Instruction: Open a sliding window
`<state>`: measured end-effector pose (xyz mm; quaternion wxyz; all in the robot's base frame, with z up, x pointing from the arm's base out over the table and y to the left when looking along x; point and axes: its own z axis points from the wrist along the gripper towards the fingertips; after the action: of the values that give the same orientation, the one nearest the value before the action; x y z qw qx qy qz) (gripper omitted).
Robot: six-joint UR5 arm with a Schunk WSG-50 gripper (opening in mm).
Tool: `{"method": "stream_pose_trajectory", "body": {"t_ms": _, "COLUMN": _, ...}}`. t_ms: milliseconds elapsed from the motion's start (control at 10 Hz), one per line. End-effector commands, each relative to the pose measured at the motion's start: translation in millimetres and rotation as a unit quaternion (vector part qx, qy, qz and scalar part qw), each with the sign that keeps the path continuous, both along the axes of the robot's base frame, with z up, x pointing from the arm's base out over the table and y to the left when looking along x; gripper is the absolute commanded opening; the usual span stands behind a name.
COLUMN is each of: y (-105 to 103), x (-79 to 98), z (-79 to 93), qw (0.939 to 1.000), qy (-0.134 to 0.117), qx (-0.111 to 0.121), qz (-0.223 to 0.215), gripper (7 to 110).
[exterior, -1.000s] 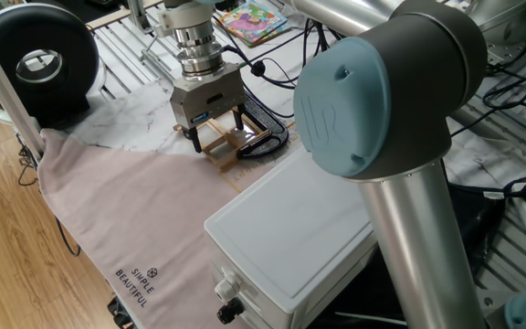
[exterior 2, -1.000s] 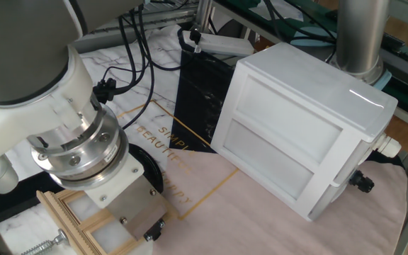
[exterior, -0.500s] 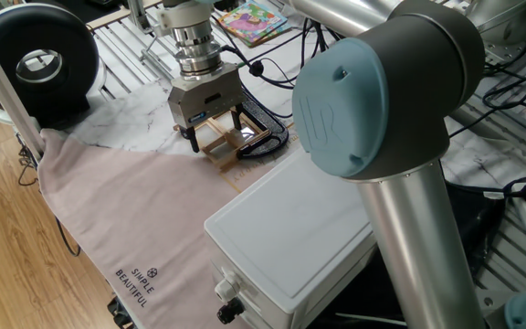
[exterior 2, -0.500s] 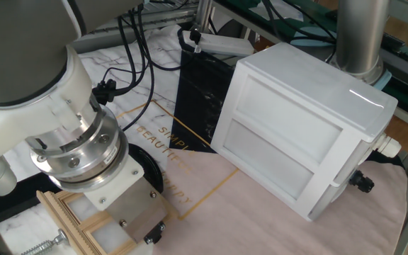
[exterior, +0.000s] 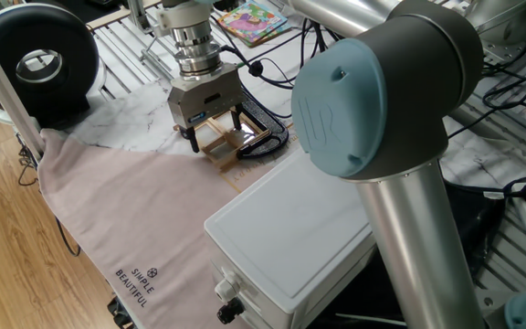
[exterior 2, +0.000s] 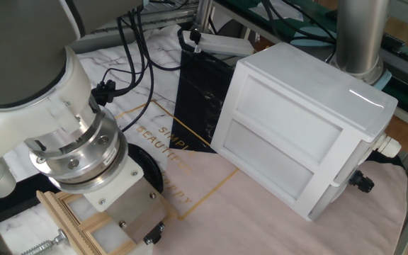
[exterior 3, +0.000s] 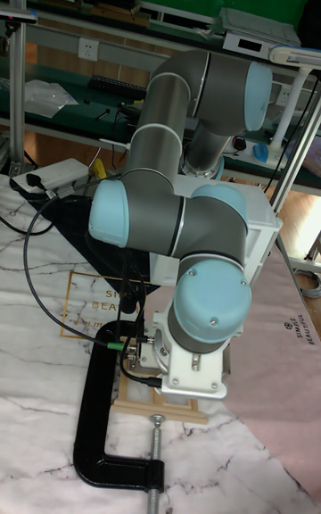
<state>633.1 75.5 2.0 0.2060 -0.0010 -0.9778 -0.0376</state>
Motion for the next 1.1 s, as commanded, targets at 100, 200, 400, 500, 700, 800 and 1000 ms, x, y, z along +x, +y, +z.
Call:
{"method": "stream_pose_trajectory", "body": {"t_ms": 100, "y": 2.8, "x": 1.0, "z": 1.9, "qw": 1.0000, "qy": 0.004, "qx": 0.004, "qz": -0.003, "gripper": 44}}
{"method": "stream_pose_trajectory", "body": {"t_ms": 200, "y": 3.4, "x": 0.9, "z": 2.4, "qw": 1.0000, "qy": 0.005, "qx": 0.003, "qz": -0.004, "gripper": 44}}
{"method": "stream_pose_trajectory", "body": {"t_ms": 400, "y": 2.7, "x": 1.9, "z": 2.1, "qw": 1.0000, "qy": 0.004, "qx": 0.004, "qz": -0.003, "gripper": 44}}
{"method": "stream_pose_trajectory", "body": {"t_ms": 500, "y": 2.1, "x": 2.5, "z": 1.1, "qw": 1.0000, "qy": 0.004, "qx": 0.003, "qz": -0.003, "gripper": 44}}
{"method": "stream_pose_trajectory", "body": {"t_ms": 700, "y": 1.4, "x": 3.6, "z": -1.4, "qw": 1.0000, "qy": 0.003, "qx": 0.001, "qz": -0.003, "gripper": 44}}
{"method": "stream_pose_trajectory", "body": {"t_ms": 800, "y": 1.4, "x": 4.8, "z": -1.2, "qw": 1.0000, "qy": 0.001, "qx": 0.002, "qz": -0.002, "gripper": 44}}
{"method": "stream_pose_trajectory", "body": {"t_ms": 1000, "y": 1.5, "x": 8.0, "z": -0.4, "qw": 1.0000, "qy": -0.005, "qx": 0.003, "qz": -0.001, "gripper": 44}}
